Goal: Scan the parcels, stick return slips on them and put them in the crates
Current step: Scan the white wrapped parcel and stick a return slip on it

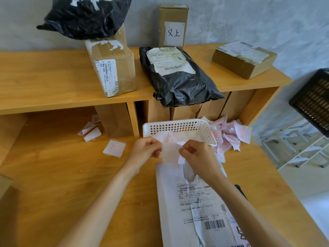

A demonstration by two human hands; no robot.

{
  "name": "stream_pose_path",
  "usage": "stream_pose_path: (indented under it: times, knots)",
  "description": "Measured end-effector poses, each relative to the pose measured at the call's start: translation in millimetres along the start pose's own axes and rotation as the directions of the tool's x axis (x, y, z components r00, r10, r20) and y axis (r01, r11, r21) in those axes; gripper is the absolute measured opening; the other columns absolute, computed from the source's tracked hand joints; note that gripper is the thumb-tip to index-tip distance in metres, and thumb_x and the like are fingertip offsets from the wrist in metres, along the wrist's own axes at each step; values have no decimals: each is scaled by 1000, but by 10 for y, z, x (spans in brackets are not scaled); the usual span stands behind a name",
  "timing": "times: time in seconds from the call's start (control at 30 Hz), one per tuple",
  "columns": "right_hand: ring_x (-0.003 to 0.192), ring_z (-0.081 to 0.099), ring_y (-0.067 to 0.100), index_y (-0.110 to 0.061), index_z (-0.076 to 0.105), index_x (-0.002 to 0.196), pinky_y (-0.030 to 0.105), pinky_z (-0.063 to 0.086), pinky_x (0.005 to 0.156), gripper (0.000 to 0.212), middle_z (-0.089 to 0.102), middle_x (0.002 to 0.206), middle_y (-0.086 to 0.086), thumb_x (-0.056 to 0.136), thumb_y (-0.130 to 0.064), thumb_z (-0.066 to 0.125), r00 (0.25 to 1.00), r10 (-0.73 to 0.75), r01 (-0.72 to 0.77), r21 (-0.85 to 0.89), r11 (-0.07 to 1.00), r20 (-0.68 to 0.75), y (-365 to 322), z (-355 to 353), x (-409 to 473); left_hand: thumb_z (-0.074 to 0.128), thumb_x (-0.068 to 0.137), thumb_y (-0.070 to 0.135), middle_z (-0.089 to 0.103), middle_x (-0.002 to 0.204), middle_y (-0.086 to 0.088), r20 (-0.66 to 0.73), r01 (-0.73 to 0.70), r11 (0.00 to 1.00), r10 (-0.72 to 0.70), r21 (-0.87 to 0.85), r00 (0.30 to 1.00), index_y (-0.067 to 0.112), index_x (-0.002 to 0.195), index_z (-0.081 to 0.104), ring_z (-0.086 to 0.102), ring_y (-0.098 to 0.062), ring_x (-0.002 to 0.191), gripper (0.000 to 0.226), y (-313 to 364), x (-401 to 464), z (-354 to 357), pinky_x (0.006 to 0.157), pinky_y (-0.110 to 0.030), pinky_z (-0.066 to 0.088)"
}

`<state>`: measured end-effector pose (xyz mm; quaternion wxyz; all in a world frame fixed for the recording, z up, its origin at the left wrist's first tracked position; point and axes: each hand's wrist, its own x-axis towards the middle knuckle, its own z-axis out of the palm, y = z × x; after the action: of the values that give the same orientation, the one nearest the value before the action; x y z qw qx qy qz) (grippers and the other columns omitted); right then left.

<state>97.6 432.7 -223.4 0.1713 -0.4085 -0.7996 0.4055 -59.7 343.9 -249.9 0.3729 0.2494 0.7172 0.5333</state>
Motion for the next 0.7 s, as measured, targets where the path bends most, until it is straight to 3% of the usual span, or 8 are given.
stream_pose_path:
  times: [0.07,0.13,0.27,0.43,0.57,0.7]
  knots:
    - [62,53,13,-13,63,70,27,45,61,17,58,63,-5,88,-14,63,1000,20,-20,20,1000,-19,23,-71,52,62,89,5,66,70,-5,-51,2,997,2,74,999,2,78,70,60,-13,62,13,10,151,-8,59,-20,53]
    - [61,52,10,-9,65,75,18,41,55,15,60,66,-4,88,-15,62,999,31,-31,25,999,-35,48,-144,97,61,89,5,66,70,-3,-105,3,990,11,139,994,6,76,69,60,-13,63,15,32,310,19,62,-23,54]
    - [60,51,9,-15,61,70,17,36,52,19,61,68,-6,89,-18,61,995,47,-47,2,999,-92,106,-250,168,59,88,4,63,65,-4,-174,-20,971,62,238,983,6,69,65,58,-16,62,20,85,553,106,68,-32,53]
    - [69,61,15,-21,61,70,30,49,60,20,68,80,-5,90,-21,61,986,58,-62,-23,998,-153,168,-335,200,57,85,3,66,70,-13,-206,-19,944,91,330,974,-6,77,68,59,-18,65,17,-20,697,130,71,-37,55]
    - [71,63,17,-18,62,75,33,54,64,15,67,81,-7,90,-21,61,986,59,-66,-38,997,-153,173,-341,177,63,86,8,65,75,-3,-186,-36,924,115,380,976,2,84,67,59,-13,69,7,-59,691,123,57,-18,45]
    - [71,64,21,-13,66,78,33,52,63,17,66,76,-6,91,-21,61,989,49,-54,-32,998,-140,121,-297,137,68,83,7,65,88,-4,-166,-74,932,141,354,976,10,89,63,62,-18,78,9,-30,625,133,64,-22,48]
